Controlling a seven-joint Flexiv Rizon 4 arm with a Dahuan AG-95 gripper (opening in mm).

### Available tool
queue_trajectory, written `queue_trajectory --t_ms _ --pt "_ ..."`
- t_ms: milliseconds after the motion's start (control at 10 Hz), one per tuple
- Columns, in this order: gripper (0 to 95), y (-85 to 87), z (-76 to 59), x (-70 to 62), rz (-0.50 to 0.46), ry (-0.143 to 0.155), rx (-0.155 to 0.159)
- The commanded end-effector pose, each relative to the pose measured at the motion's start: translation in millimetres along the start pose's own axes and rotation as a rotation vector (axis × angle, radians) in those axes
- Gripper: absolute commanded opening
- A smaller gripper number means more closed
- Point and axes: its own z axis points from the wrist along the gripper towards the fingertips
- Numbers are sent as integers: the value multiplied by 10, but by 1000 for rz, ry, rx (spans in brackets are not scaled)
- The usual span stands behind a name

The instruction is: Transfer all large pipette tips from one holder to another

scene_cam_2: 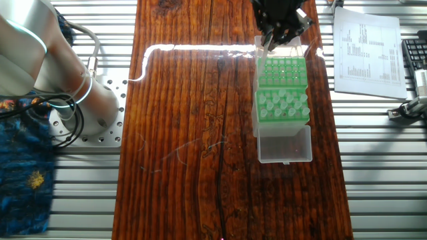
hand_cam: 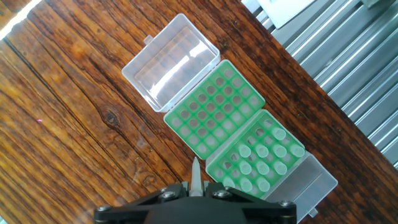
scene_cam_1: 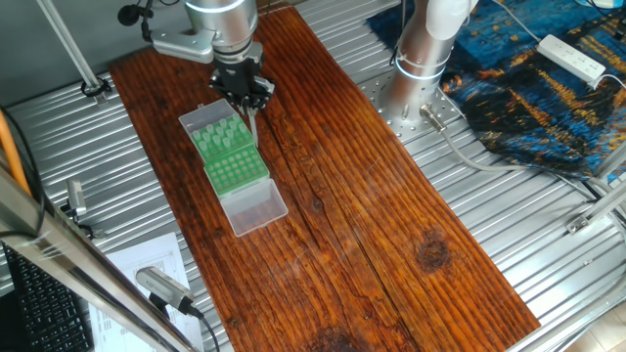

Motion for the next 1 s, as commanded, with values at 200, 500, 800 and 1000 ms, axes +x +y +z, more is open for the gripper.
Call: queue_trajectory --t_ms 200,500,800,1000 --pt "0 0 8 -5 -2 -4 -1" --pt "0 1 14 -14 0 -8 6" --pt "0 1 13 -12 7 -24 21" --pt "0 -1 8 -4 7 -31 31"
